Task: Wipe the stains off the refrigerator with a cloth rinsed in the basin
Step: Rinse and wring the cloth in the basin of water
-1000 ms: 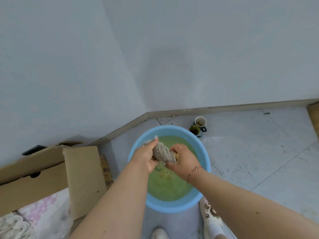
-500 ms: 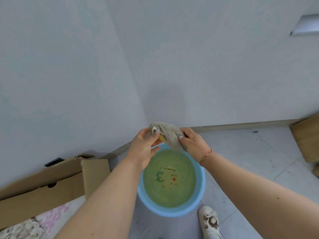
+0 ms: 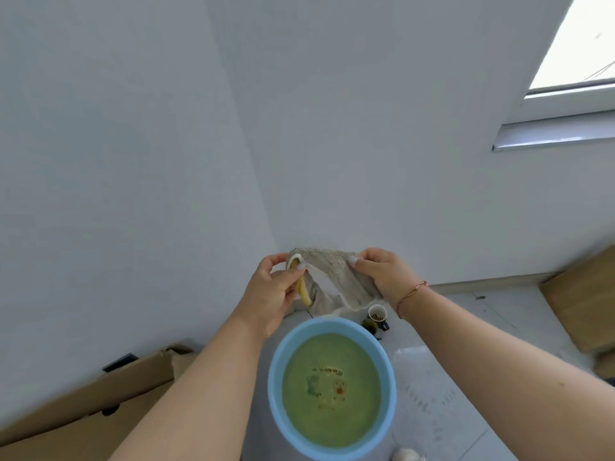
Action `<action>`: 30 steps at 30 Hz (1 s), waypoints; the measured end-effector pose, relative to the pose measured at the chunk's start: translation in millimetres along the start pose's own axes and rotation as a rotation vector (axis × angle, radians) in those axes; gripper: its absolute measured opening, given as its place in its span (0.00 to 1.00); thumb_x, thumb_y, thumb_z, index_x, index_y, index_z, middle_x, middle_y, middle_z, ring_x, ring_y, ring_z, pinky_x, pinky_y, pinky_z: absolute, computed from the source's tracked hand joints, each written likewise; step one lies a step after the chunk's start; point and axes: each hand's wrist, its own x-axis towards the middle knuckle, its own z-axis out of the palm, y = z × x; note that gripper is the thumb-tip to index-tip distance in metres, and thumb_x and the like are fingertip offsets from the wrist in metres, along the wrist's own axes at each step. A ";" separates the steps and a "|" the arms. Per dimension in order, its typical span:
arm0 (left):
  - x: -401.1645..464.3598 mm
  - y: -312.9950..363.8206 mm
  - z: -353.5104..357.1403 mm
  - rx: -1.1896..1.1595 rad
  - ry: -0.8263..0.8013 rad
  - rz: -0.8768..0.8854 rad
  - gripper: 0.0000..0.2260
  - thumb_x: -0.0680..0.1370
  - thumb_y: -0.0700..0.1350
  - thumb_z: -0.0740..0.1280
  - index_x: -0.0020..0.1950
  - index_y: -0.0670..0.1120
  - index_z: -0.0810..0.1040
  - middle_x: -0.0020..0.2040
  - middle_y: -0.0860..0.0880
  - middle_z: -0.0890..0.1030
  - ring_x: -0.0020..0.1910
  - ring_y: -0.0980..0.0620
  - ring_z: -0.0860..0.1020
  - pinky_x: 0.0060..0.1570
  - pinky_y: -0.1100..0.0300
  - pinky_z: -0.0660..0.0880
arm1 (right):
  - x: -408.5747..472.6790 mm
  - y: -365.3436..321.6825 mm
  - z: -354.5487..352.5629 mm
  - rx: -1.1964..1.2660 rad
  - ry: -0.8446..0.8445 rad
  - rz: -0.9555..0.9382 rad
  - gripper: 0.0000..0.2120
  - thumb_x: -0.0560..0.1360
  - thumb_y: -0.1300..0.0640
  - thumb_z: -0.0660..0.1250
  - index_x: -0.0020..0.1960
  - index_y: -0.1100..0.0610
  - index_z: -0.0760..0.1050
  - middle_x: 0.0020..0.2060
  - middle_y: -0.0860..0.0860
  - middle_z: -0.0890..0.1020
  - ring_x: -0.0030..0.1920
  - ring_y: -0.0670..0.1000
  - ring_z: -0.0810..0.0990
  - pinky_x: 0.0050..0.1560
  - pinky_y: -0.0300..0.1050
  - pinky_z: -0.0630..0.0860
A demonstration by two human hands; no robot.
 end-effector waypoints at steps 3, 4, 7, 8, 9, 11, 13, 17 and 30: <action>-15.5 15.5 -3.3 0.245 -0.022 0.053 0.13 0.76 0.39 0.70 0.58 0.48 0.74 0.46 0.43 0.78 0.43 0.46 0.79 0.56 0.46 0.78 | -15.2 -30.4 -16.0 0.402 0.002 0.117 0.04 0.78 0.57 0.65 0.49 0.57 0.77 0.38 0.53 0.80 0.34 0.50 0.77 0.35 0.42 0.76; -21.9 21.8 -2.5 0.314 -0.036 0.064 0.13 0.76 0.39 0.70 0.57 0.50 0.74 0.47 0.43 0.78 0.42 0.47 0.79 0.52 0.46 0.80 | -21.5 -39.2 -23.1 0.591 -0.041 0.169 0.07 0.78 0.59 0.63 0.54 0.58 0.78 0.42 0.55 0.81 0.36 0.51 0.80 0.37 0.43 0.79; -45.2 40.9 6.0 0.450 -0.168 0.084 0.14 0.75 0.39 0.70 0.56 0.53 0.74 0.55 0.45 0.75 0.45 0.47 0.79 0.41 0.53 0.81 | -40.2 -60.5 -38.1 0.990 -0.265 0.198 0.16 0.68 0.64 0.69 0.55 0.67 0.79 0.48 0.60 0.81 0.43 0.56 0.83 0.46 0.47 0.80; -49.4 43.1 10.6 0.482 -0.203 0.081 0.16 0.74 0.42 0.72 0.58 0.53 0.73 0.56 0.45 0.76 0.45 0.48 0.79 0.39 0.55 0.81 | -43.4 -64.2 -39.9 1.065 -0.314 0.168 0.21 0.60 0.68 0.72 0.53 0.70 0.79 0.49 0.62 0.80 0.46 0.59 0.82 0.50 0.50 0.79; -54.1 47.4 14.0 0.512 -0.226 0.088 0.17 0.73 0.45 0.73 0.58 0.53 0.72 0.55 0.44 0.77 0.43 0.49 0.79 0.38 0.56 0.80 | -47.5 -70.9 -40.2 1.117 -0.348 0.138 0.21 0.57 0.71 0.70 0.51 0.72 0.79 0.50 0.64 0.80 0.48 0.61 0.82 0.52 0.53 0.79; -63.2 57.0 21.7 0.576 -0.245 0.132 0.16 0.73 0.52 0.73 0.56 0.52 0.73 0.50 0.41 0.80 0.38 0.50 0.80 0.37 0.57 0.80 | -56.5 -87.8 -38.4 1.121 -0.360 0.069 0.16 0.65 0.76 0.62 0.52 0.72 0.78 0.52 0.65 0.81 0.50 0.61 0.83 0.52 0.53 0.80; -68.6 64.3 27.5 0.643 -0.229 0.206 0.13 0.75 0.57 0.69 0.50 0.48 0.75 0.42 0.40 0.80 0.36 0.50 0.77 0.39 0.54 0.77 | -67.3 -103.9 -38.6 0.817 -0.215 -0.007 0.11 0.74 0.74 0.59 0.52 0.68 0.77 0.45 0.60 0.84 0.43 0.54 0.85 0.42 0.44 0.83; -79.2 83.5 37.2 0.603 -0.252 0.202 0.19 0.73 0.59 0.66 0.44 0.42 0.74 0.38 0.46 0.70 0.39 0.50 0.68 0.41 0.54 0.64 | -74.2 -124.8 -45.0 0.266 0.179 -0.063 0.05 0.76 0.60 0.66 0.41 0.58 0.77 0.28 0.50 0.71 0.26 0.47 0.66 0.27 0.38 0.65; -100.8 136.7 118.1 0.249 -0.418 0.288 0.14 0.78 0.45 0.68 0.57 0.36 0.77 0.52 0.38 0.83 0.52 0.42 0.83 0.54 0.48 0.80 | -109.1 -161.3 -68.5 0.318 0.223 0.002 0.23 0.69 0.41 0.72 0.47 0.62 0.79 0.41 0.59 0.85 0.40 0.57 0.83 0.48 0.51 0.80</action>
